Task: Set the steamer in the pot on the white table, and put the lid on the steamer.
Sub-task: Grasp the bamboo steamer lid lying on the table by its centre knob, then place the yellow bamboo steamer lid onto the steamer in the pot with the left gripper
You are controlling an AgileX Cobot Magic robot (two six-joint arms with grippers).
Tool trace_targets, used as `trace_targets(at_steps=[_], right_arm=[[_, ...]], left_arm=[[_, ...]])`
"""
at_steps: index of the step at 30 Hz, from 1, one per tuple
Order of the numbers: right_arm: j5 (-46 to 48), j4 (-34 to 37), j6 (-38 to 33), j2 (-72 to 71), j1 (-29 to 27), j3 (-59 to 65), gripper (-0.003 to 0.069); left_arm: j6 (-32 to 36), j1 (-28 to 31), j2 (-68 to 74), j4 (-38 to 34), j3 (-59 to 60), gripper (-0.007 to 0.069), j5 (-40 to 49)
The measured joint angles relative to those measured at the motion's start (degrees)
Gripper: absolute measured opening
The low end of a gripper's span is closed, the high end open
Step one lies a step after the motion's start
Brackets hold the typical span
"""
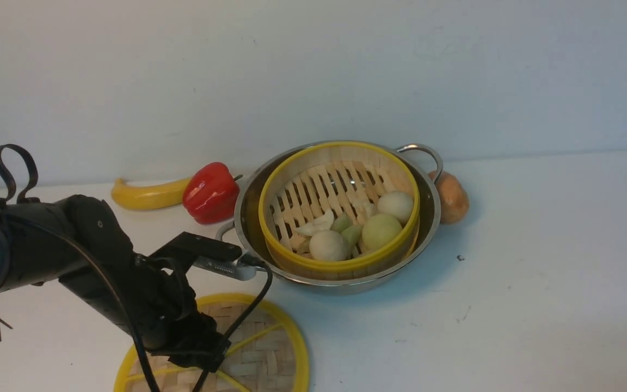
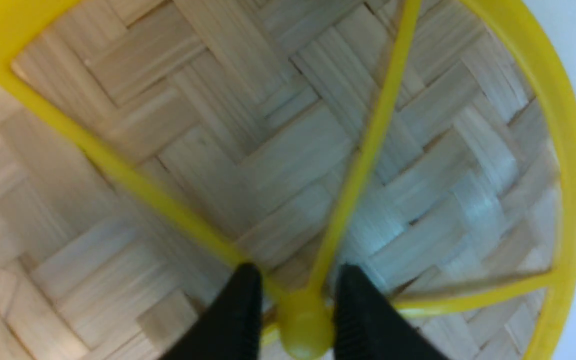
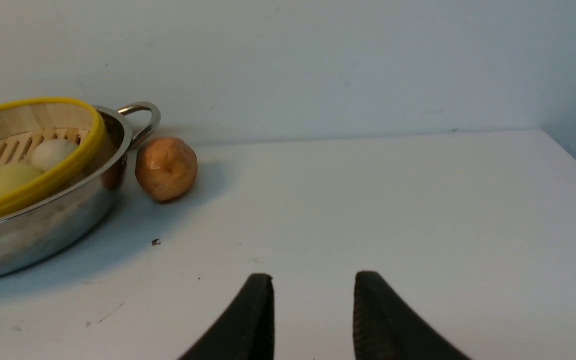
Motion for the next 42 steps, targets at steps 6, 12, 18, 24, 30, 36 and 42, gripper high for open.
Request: trace_targets(at_steps=[6,12,18,24,30,36,42], right_arm=[[0.0,0.0,0.0,0.0,0.0,0.0,0.0242],[0.0,0.0,0.0,0.0,0.0,0.0,0.0242],[0.0,0.0,0.0,0.0,0.0,0.0,0.0242],[0.0,0.0,0.0,0.0,0.0,0.0,0.0242],[0.0,0.0,0.0,0.0,0.0,0.0,0.0242],[0.0,0.0,0.0,0.0,0.0,0.0,0.0242],[0.0,0.0,0.0,0.0,0.0,0.0,0.0242]], left_arm=[[-0.7,-0.1,-0.7,1.6,-1.9,0.0115,5.7],[-5.1,-0.1,-4.6,4.7,-3.9,0.0115,12.5],[-13.0,-0.1,-10.2,15.8,-6.2,0.0115,21.4],[-16.2,-0.1,-15.1,20.6,-8.7,0.0115,24.4],[-15.0,-0.1,-16.7,16.6,-16.4,0.0115,24.4],[-11.9,-1.8,-16.1,13.5,-24.2,0.0115,19.8],[-9.9,-5.9,-9.1,13.2,-32.4,0.0115,14.3]])
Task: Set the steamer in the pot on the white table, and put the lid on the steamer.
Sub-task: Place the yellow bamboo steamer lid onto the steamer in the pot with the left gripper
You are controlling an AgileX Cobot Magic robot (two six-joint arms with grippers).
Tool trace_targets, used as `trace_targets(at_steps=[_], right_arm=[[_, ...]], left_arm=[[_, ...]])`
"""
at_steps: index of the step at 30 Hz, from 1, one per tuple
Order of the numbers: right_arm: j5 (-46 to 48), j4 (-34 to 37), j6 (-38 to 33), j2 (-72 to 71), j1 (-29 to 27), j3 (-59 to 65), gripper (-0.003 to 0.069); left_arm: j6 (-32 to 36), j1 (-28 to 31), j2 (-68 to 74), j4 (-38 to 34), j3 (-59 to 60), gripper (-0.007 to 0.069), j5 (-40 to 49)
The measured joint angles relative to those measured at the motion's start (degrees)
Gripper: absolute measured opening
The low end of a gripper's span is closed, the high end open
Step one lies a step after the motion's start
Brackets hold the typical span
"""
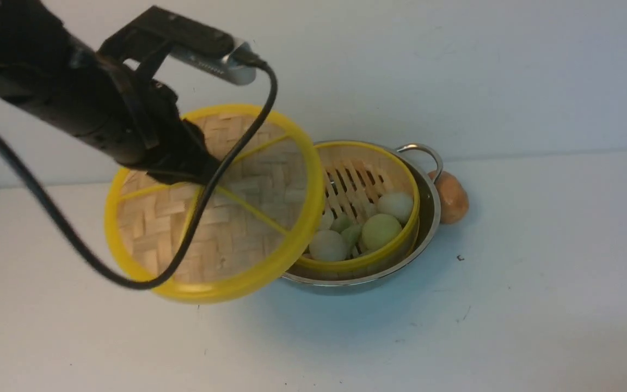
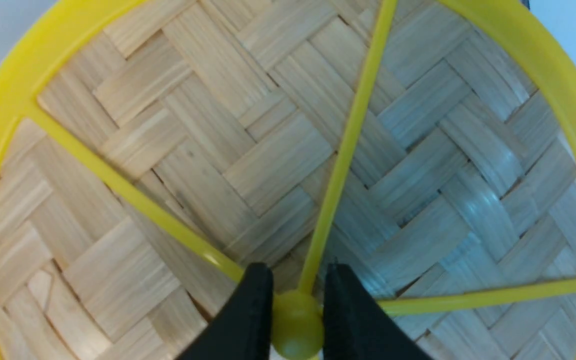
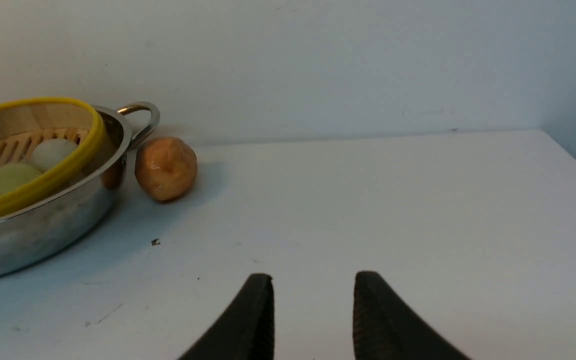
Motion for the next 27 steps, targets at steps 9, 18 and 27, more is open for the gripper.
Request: trace_targets(at_steps=[9,18,27], right_arm=[[0.0,0.0,0.0,0.0,0.0,0.0,0.0242],[0.0,0.0,0.0,0.0,0.0,0.0,0.0242],[0.0,0.0,0.0,0.0,0.0,0.0,0.0242]], left_arm=[[2.8,-5.4,16.5,0.0,-11.0,0.0115,-11.6],[2.7,-8.3,25.4,2.1,-15.5,0.0115,-14.1],[2.3,-9.1,27.0,3.1,-15.6,0.0115,-17.4]])
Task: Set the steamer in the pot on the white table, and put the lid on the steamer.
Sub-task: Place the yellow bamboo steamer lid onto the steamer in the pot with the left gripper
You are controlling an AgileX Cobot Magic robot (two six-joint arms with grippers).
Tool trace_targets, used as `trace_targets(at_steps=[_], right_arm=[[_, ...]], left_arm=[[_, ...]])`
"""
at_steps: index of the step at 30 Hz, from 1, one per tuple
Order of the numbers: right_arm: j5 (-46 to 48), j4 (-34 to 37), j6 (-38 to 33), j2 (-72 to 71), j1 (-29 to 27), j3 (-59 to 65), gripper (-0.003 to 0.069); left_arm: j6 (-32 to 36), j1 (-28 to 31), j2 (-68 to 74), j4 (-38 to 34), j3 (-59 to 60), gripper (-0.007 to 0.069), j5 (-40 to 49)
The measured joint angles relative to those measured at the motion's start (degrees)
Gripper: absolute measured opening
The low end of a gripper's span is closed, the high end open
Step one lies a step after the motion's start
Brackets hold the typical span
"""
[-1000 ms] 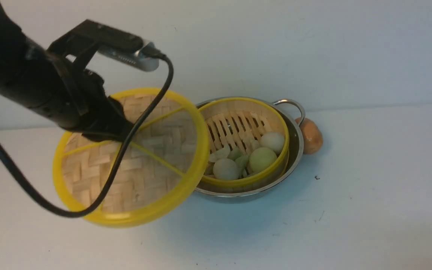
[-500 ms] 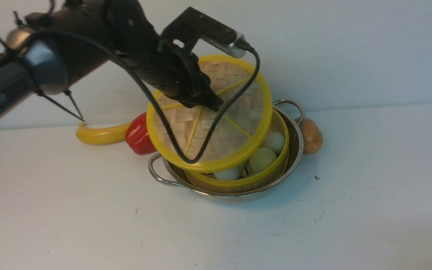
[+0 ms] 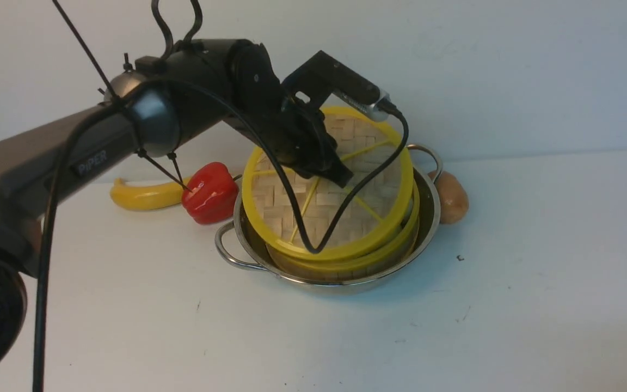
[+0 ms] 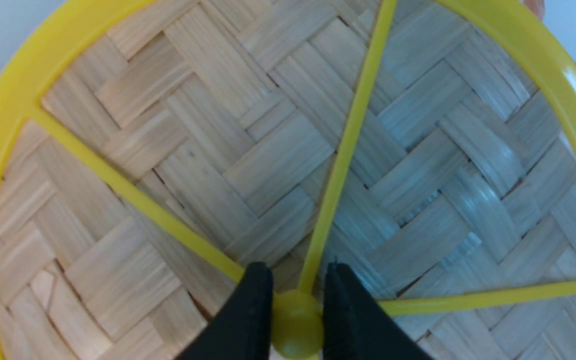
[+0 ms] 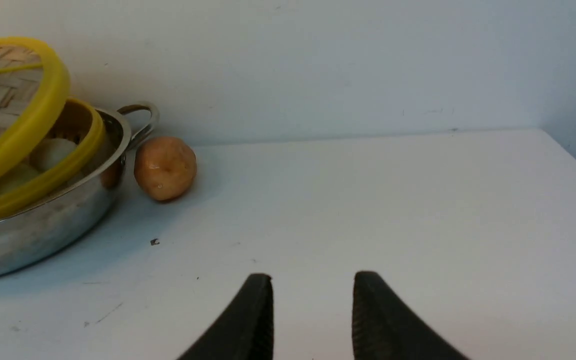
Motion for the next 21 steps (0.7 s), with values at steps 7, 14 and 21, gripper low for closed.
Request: trace_targets(at_steps=[7,14,21], right_arm=[[0.0,0.0,0.0,0.0,0.0,0.0,0.0242],[0.0,0.0,0.0,0.0,0.0,0.0,0.0242],[0.0,0.0,0.0,0.0,0.0,0.0,0.0242]], left_arm=[[0.0,-0.6,0.8,0.1,0.0,0.0115,-0.9],[0.0,-0.6,-0.1,0.2,0.0,0.0115,2.3],[0.0,-0.8,-0.7,0.3,-0.2,0.0115,2.2]])
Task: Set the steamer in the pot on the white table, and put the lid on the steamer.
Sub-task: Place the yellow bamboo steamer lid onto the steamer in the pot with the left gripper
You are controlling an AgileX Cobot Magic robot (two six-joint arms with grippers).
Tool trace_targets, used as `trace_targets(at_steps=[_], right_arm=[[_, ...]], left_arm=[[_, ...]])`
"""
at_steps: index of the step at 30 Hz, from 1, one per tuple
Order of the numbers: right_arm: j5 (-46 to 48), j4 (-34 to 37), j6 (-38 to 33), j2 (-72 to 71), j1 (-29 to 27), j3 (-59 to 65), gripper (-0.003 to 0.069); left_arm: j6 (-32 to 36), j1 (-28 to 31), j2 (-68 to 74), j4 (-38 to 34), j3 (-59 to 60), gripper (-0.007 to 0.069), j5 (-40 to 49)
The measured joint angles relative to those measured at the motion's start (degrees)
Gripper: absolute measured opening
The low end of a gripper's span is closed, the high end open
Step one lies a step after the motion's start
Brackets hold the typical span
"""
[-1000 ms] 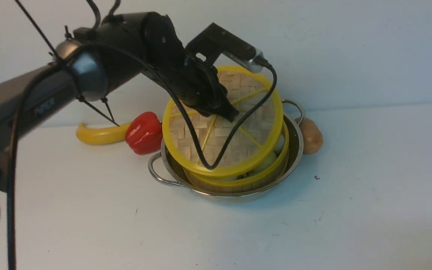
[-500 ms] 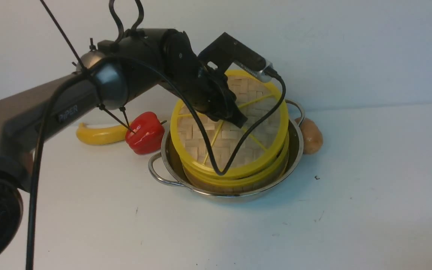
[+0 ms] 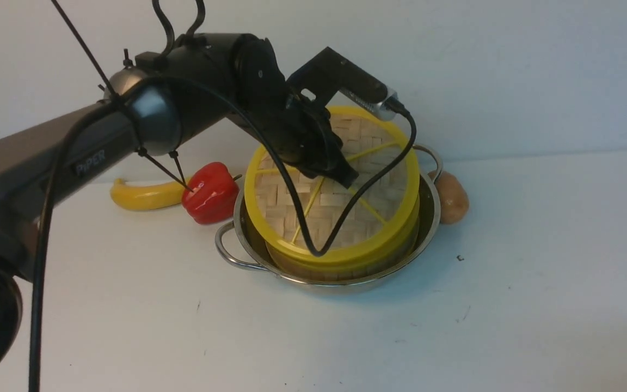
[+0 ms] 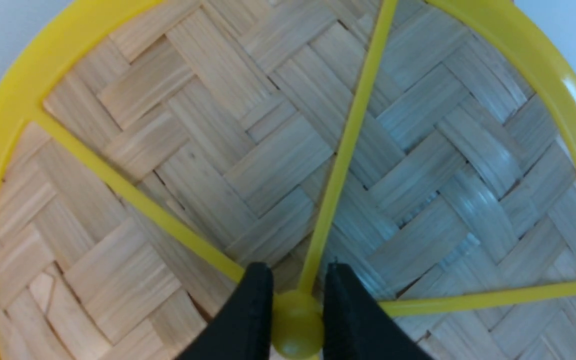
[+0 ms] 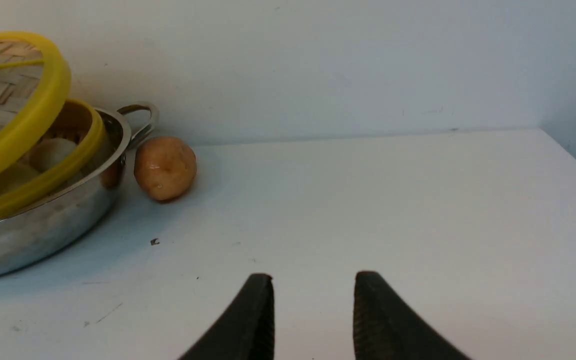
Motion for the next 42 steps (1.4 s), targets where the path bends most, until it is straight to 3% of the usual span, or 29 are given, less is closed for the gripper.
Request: trace_targets(at_steps=[25,42], right_arm=[[0.0,0.0,0.0,0.0,0.0,0.0,0.0242],[0.0,0.0,0.0,0.0,0.0,0.0,0.0242]], left_arm=[[0.3,-0.9,3.0,0.4,-0.1,0.0115,-0.6],[1.1,-1.0,3.8,0.6,-0.1,0.0115,-5.8]])
